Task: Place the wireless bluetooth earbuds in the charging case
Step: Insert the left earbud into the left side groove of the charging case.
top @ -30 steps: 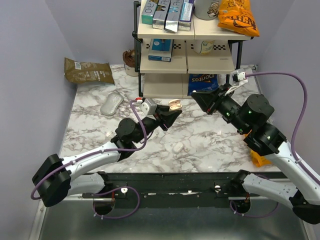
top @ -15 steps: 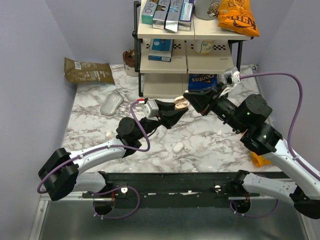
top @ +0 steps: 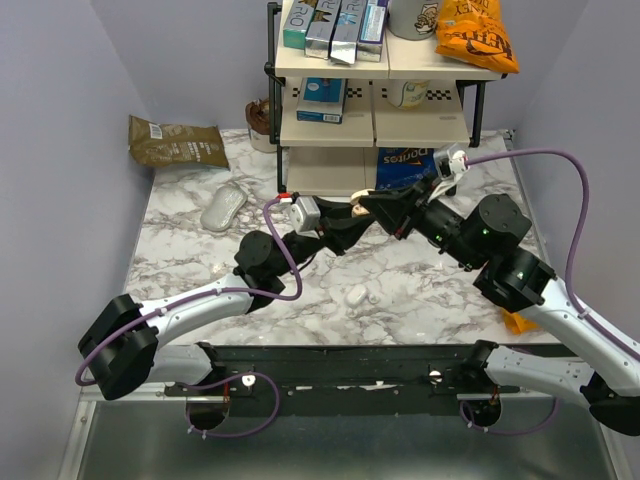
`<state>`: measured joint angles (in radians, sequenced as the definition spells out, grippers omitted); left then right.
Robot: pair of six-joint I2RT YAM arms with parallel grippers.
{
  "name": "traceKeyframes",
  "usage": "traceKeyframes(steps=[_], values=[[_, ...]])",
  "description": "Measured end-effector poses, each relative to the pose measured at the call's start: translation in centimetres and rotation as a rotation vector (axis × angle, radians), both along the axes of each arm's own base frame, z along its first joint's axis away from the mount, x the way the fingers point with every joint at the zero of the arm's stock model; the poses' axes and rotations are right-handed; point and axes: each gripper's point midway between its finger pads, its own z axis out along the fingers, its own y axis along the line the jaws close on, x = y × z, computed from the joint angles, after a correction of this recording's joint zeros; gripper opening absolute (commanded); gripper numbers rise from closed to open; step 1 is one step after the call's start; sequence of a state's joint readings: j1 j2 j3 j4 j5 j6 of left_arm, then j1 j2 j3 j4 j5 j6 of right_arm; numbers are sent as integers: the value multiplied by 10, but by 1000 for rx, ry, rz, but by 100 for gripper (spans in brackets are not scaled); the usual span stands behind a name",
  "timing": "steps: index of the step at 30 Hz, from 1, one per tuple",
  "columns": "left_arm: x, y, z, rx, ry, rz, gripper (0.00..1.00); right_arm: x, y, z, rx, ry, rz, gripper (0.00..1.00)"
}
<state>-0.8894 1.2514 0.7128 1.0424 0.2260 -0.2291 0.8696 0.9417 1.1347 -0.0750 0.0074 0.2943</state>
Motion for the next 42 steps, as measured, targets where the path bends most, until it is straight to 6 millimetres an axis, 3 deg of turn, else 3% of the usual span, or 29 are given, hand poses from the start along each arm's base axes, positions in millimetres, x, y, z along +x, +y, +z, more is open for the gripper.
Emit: traceKeyframes(steps=[10,22,34,42], values=[[2,-3,-4,18,26,-5,0,5,2,-18,-32,24,-16,1],[1,-3,-4,17,35,-8,0,11,1,-24,-44,30,-42,1],[2,-3,-5,19,36,-8,0,10,2,-25,-62,17,-40,34],[3,-3,-8,29,47,-2,0,10,1,-27,-66,27,-47,46]])
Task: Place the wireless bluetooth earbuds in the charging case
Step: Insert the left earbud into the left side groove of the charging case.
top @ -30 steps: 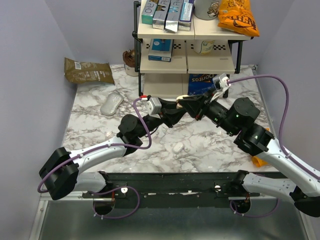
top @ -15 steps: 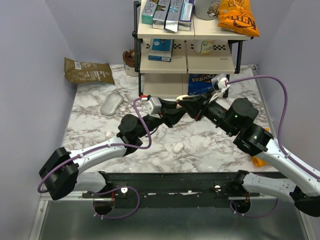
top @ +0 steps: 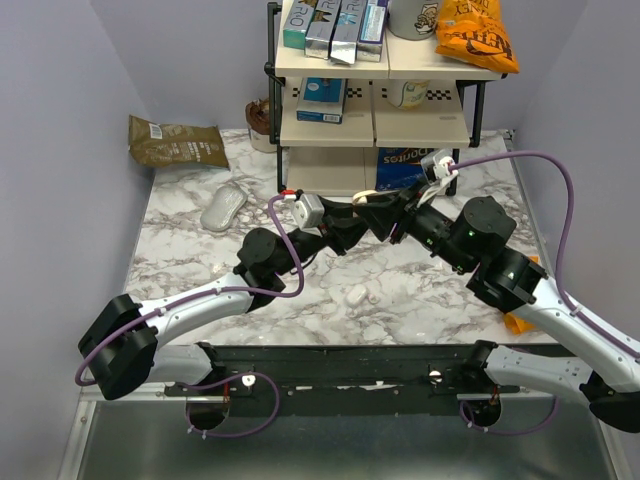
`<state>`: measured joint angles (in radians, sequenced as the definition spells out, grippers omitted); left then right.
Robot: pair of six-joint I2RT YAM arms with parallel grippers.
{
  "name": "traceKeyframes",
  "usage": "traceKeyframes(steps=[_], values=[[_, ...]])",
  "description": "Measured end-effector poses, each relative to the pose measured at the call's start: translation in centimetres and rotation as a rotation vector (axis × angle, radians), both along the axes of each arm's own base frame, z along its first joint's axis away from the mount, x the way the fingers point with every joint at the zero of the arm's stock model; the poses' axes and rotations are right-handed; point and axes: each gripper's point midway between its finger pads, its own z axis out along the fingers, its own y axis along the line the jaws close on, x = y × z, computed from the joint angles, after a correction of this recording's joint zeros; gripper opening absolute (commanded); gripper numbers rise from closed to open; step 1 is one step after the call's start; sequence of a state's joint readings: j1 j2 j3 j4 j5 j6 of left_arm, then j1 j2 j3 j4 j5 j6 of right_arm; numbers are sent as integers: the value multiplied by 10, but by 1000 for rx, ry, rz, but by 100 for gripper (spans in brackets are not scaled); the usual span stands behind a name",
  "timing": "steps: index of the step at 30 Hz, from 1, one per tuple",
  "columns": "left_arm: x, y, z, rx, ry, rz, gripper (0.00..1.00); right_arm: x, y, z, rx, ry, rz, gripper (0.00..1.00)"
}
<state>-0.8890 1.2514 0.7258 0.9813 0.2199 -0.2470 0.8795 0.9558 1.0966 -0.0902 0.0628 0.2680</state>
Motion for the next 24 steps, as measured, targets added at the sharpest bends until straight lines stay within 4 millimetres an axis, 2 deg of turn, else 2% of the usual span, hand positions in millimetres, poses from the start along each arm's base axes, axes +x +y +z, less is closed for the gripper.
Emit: traceKeyframes(steps=[20,23,24], values=[[1,1,0,-2,0,4,0,6,-10,5,-2,8,-65,55],[1,2,0,-3,-1,5,0,6,-20,12,4,1,-103,53],[0,3,0,-3,-1,5,0,6,-25,16,5,-3,-121,49]])
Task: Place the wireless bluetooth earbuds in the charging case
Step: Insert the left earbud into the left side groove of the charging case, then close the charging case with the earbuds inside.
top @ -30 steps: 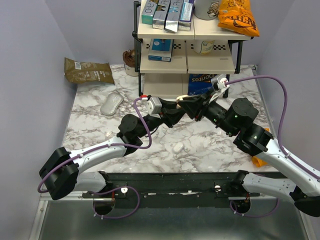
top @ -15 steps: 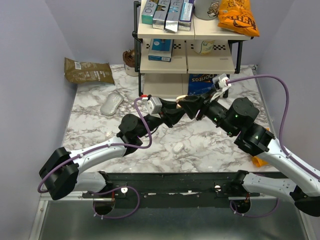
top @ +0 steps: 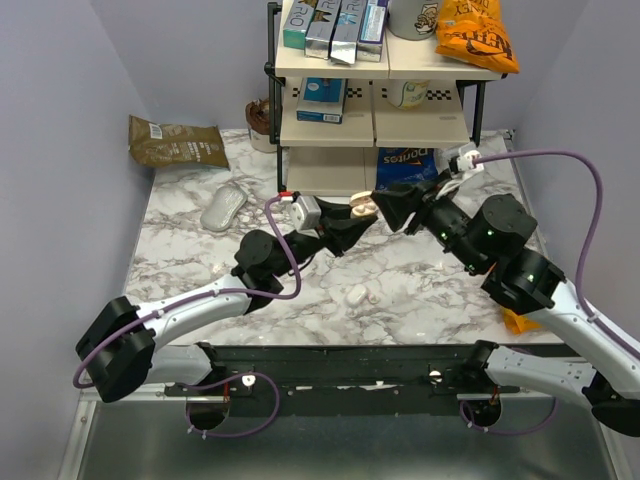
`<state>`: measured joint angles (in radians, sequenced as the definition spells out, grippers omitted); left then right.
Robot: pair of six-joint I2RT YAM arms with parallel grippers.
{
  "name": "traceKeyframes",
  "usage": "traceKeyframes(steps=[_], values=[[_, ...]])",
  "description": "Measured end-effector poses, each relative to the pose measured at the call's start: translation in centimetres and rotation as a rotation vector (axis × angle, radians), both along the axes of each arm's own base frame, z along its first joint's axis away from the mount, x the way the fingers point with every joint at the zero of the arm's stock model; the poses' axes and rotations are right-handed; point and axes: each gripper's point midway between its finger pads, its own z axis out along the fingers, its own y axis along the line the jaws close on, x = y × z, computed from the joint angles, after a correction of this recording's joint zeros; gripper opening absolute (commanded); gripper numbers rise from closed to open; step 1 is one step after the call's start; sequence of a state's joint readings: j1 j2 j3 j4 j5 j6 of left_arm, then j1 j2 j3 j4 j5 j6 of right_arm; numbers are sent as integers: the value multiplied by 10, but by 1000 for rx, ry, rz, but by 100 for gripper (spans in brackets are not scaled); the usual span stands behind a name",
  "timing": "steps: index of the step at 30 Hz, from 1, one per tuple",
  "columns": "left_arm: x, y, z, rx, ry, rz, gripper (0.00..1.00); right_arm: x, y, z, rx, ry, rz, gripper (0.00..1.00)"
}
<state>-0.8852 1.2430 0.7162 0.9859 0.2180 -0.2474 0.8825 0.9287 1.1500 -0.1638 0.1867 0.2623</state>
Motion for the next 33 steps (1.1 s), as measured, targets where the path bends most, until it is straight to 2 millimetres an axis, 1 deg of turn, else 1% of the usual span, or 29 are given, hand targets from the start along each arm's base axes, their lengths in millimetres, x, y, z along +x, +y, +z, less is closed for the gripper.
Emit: traceKeyframes(steps=[1,3,4,6,8,10,13,16,19,22,25,28,33], values=[[-1,2,-1,0,0,0,0,1,-6,6,2,-7,-25,39],[-5,6,-5,5,1,-3,0,4,-17,21,2,-30,-74,24],[-7,7,-7,7,1,-7,0,5,-21,29,1,-39,-96,11],[-12,10,-12,15,-3,-19,0,8,-28,39,-11,-56,-131,2],[-18,14,-13,20,-15,-31,0,11,-32,47,-38,-61,-152,1],[-23,17,-10,22,-35,-43,0,16,-27,44,-82,-51,-154,1],[-30,21,-5,28,-69,-55,0,25,-13,35,-157,-22,-134,1],[-34,22,-4,43,-91,-62,0,33,7,7,-256,38,-86,1],[-36,21,-9,70,-101,-68,0,34,21,-23,-344,101,-29,1],[-36,19,-15,96,-96,-75,0,29,26,-39,-388,137,16,1],[-36,18,-19,108,-94,-76,0,24,29,-41,-397,143,53,1],[-35,18,-18,110,-99,-73,0,19,32,-39,-392,141,87,1],[-34,17,-20,116,-101,-70,0,10,31,-35,-380,136,123,1]])
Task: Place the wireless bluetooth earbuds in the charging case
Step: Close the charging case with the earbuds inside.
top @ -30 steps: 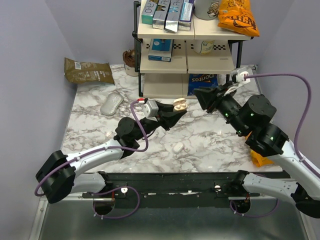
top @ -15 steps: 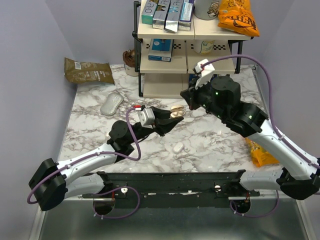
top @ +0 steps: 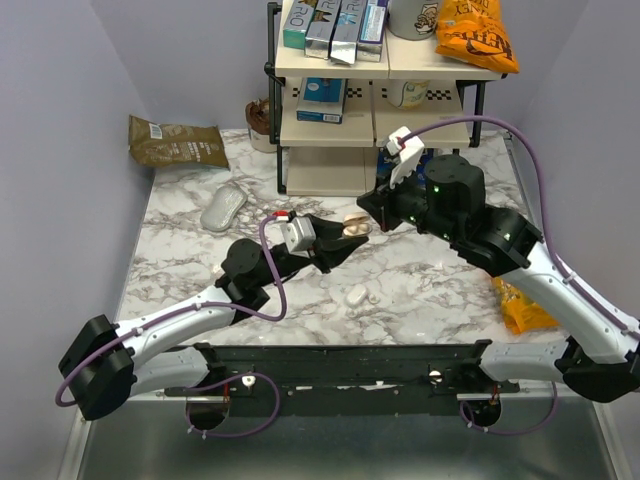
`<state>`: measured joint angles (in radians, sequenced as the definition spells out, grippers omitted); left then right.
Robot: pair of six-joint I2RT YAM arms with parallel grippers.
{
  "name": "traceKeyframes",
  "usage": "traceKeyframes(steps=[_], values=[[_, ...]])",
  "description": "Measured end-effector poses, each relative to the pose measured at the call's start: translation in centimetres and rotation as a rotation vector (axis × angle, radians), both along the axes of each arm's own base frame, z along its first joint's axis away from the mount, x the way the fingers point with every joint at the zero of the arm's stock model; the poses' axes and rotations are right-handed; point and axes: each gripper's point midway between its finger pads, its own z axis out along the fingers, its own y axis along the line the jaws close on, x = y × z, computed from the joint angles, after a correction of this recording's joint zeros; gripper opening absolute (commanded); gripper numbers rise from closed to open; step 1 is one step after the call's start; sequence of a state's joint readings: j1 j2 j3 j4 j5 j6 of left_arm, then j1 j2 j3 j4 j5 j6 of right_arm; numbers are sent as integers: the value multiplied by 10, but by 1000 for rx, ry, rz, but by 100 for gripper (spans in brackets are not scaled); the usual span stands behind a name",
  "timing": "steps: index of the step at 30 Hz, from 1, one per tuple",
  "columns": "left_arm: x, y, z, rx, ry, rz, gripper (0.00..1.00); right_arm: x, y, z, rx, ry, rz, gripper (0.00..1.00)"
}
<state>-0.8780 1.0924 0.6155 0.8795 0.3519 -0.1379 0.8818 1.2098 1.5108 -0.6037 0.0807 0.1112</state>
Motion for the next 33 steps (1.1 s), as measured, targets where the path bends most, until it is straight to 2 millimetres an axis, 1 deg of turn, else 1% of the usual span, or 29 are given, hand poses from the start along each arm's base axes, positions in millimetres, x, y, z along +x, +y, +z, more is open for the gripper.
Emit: traceKeyframes(steps=[5,16,19,26,28,29,31,32,33], values=[[2,-2,1,4,1,2,0,-7,-4,0,9,0,16,1],[6,-5,-9,32,26,10,0,-12,-7,-7,5,11,26,1],[10,-3,-5,25,22,27,0,-16,-8,-12,1,24,34,1],[12,-2,-7,31,27,36,0,-20,-13,-11,23,29,24,1],[15,-2,-8,32,33,48,0,-19,-17,-11,33,34,-5,7],[17,-1,-9,35,41,60,0,-17,-22,-12,37,36,-36,15],[27,3,-13,43,77,99,0,-12,-34,-14,48,38,-115,25],[32,5,-17,48,107,118,0,-10,-40,-16,50,39,-151,35],[42,11,-26,56,170,147,0,-7,-48,-20,58,41,-194,39]])
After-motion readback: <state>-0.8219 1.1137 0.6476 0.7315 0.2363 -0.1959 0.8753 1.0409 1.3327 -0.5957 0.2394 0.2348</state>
